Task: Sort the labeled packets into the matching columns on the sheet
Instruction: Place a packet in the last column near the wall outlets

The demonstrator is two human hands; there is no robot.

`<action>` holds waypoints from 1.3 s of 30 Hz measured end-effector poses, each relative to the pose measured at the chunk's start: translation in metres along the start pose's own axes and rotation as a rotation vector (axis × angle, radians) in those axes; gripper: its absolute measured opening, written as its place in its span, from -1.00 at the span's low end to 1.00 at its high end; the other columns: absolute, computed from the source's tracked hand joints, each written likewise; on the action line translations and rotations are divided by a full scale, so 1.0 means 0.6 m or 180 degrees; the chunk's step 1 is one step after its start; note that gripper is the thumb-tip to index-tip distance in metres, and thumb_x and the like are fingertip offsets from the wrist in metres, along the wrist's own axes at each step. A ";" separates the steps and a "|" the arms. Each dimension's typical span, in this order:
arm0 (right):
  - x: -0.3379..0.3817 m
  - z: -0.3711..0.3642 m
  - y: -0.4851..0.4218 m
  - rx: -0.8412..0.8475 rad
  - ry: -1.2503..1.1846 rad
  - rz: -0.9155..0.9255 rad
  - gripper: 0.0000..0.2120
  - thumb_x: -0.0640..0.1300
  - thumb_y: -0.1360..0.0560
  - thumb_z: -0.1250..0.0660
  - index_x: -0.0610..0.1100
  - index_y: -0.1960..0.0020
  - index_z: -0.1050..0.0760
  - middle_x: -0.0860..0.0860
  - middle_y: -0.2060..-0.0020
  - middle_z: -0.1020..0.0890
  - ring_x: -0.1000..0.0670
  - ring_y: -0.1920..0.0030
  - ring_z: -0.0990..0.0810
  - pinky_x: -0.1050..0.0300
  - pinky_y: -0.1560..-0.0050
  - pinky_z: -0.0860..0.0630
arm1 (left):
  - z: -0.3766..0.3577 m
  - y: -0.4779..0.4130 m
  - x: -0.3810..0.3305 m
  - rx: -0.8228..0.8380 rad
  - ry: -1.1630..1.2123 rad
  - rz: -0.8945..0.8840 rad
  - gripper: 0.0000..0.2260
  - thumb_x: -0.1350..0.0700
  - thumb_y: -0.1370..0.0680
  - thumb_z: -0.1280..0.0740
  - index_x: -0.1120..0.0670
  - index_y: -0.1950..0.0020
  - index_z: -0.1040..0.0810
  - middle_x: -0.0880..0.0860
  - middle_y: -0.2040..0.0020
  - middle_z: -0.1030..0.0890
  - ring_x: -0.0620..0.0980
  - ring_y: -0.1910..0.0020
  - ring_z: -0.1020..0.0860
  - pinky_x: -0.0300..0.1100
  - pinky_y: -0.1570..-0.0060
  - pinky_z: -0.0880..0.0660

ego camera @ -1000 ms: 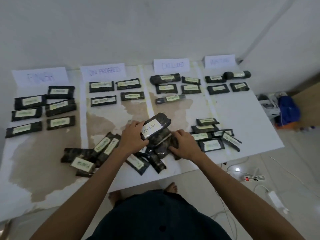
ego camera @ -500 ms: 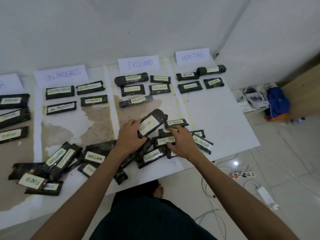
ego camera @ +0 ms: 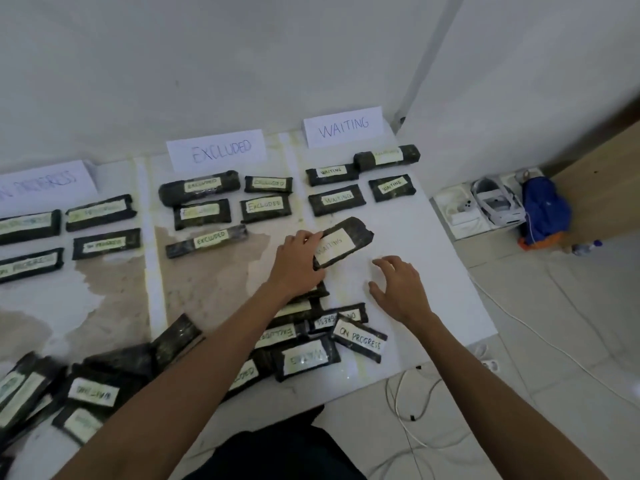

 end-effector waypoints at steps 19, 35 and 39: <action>-0.155 -0.040 -0.036 0.0009 0.0015 0.0076 -0.48 0.14 -0.55 -0.11 -0.05 -0.45 -0.28 -0.10 -0.50 -0.22 -0.14 -0.52 -0.10 -0.07 -0.50 0.00 | -0.120 -0.240 -0.170 0.0135 -0.0295 -0.0658 -0.36 0.04 -0.48 -0.35 0.10 -0.49 -0.17 0.12 -0.41 -0.29 0.16 -0.34 -0.27 0.00 -0.34 -0.20; -0.157 -0.034 -0.037 -0.0158 -0.0183 0.0170 -0.50 0.09 -0.51 -0.16 -0.12 -0.38 -0.37 -0.13 -0.46 -0.29 -0.18 -0.48 -0.19 -0.08 -0.47 -0.06 | -0.136 -0.235 -0.191 0.0178 -0.0512 -0.0705 -0.34 -0.01 -0.46 -0.37 0.11 -0.48 -0.19 0.13 -0.41 -0.29 0.14 -0.34 -0.32 0.00 -0.27 -0.27; -0.152 -0.027 -0.037 -0.0060 -0.0176 0.0152 -0.50 0.06 -0.50 -0.16 -0.15 -0.37 -0.37 -0.17 -0.46 -0.28 -0.22 -0.48 -0.20 -0.13 -0.45 -0.09 | -0.127 -0.218 -0.194 0.0152 -0.0663 -0.0589 -0.37 0.01 -0.48 -0.35 0.11 -0.48 -0.20 0.15 -0.47 -0.22 0.16 -0.41 -0.23 0.04 -0.34 -0.22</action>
Point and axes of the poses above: each hand's wrist, its own y-axis away from the middle knuckle, its own z-axis out of the back of the hand, x = y × z, the point moved 4 cm from there along -y, towards the middle knuckle
